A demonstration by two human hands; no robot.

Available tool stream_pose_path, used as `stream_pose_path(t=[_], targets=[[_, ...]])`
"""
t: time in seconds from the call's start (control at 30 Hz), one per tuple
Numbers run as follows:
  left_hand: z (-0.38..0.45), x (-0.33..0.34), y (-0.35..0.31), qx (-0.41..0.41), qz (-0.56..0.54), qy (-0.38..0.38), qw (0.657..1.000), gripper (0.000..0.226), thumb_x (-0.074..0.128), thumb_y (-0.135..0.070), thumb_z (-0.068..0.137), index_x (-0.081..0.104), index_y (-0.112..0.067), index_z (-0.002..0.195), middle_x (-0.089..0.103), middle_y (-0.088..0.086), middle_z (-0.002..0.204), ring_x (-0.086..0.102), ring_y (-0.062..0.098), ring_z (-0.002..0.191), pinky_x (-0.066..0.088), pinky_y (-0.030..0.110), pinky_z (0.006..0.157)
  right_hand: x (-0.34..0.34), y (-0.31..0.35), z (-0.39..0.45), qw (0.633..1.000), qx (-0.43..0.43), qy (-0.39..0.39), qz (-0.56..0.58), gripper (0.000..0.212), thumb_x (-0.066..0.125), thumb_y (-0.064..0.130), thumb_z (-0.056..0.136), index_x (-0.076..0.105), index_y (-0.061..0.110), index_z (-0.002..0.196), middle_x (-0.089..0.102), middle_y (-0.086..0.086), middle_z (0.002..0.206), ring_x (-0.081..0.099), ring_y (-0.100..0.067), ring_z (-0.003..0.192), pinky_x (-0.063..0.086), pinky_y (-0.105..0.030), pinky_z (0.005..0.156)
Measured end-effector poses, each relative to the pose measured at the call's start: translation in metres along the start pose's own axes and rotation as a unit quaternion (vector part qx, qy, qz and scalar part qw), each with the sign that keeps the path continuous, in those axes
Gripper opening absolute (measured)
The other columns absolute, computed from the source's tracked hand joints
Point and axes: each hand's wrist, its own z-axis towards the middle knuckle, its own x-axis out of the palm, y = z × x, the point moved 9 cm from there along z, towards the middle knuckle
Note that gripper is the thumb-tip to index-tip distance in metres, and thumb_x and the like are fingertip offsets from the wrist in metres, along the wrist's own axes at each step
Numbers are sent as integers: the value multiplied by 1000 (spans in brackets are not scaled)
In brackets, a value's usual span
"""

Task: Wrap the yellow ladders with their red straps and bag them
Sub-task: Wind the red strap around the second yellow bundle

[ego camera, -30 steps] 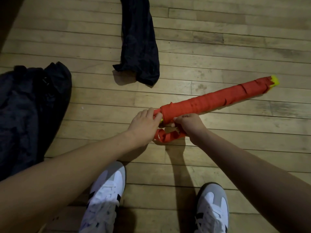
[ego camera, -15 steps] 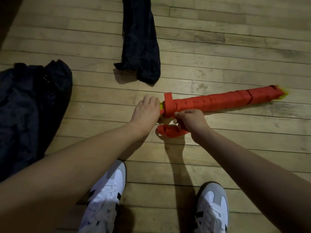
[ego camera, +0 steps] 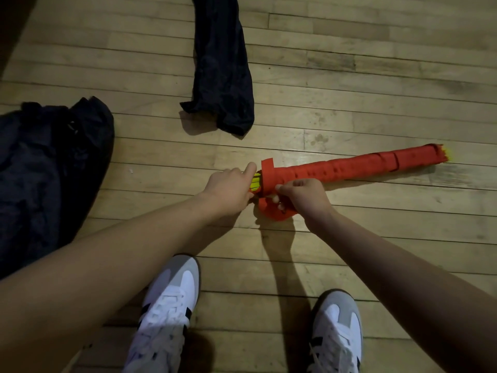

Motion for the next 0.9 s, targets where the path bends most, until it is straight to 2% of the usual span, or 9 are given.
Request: stream_pose_path(t=[0.1, 0.2, 0.3, 0.4, 0.47, 0.6, 0.77, 0.9], targets=[[4, -2, 0, -29, 4, -20, 999, 46, 53, -33, 96, 27, -17, 131, 57, 11, 113, 58, 26, 99, 40, 33, 67, 1, 11, 1, 998, -33, 10, -60, 24, 63, 8, 90, 61, -1, 67, 57, -10, 52, 49, -19, 45, 43, -26, 48], [14, -7, 4, -51, 9, -26, 998, 51, 54, -31, 96, 25, -17, 136, 56, 12, 116, 57, 28, 103, 38, 35, 70, 6, 14, 1, 994, -55, 29, -89, 22, 65, 10, 88, 63, -4, 72, 56, -11, 55, 52, -22, 49, 45, -32, 55], [19, -9, 8, -73, 3, -30, 997, 53, 56, -31, 94, 26, -16, 135, 55, 13, 118, 55, 29, 106, 40, 36, 73, 6, 17, 2, 993, -61, 33, -99, 25, 64, 11, 90, 63, -13, 85, 54, -3, 51, 55, -15, 44, 42, -24, 47], [19, -10, 7, -85, 14, -54, 995, 52, 61, -30, 91, 31, -15, 130, 53, 13, 119, 51, 29, 110, 43, 36, 83, 6, 19, 3, 993, -61, 36, -95, 23, 60, 10, 92, 62, -13, 87, 53, -6, 49, 54, -15, 43, 41, -20, 44], [17, -8, 2, -79, 26, -66, 994, 51, 62, -29, 90, 32, -15, 128, 51, 14, 122, 48, 29, 111, 41, 35, 89, 8, 18, 3, 993, -61, 39, -94, 20, 57, 8, 92, 61, -9, 83, 54, -7, 47, 52, -14, 42, 43, -25, 50], [9, 2, -1, -76, -12, -55, 995, 55, 58, -41, 90, 30, -16, 130, 43, 15, 129, 42, 31, 118, 34, 40, 100, 8, 9, 7, 995, -49, 8, -90, 22, 54, 8, 93, 57, 4, 72, 54, -11, 51, 53, -16, 42, 43, -27, 52], [-9, 17, -10, -25, -54, -5, 998, 43, 49, -31, 95, 34, -13, 131, 49, 13, 129, 48, 32, 116, 37, 41, 96, 2, -7, 10, 996, -13, -16, -86, 22, 55, 4, 92, 59, 0, 70, 54, -8, 49, 52, -14, 38, 43, -23, 46], [-9, 10, -2, -57, -105, -22, 993, 51, 63, -26, 89, 35, -13, 130, 55, 11, 122, 53, 30, 111, 42, 38, 87, -1, -6, 5, 997, -14, -24, -69, 21, 54, 3, 92, 60, -2, 73, 52, -6, 47, 50, -13, 36, 44, -24, 46]])
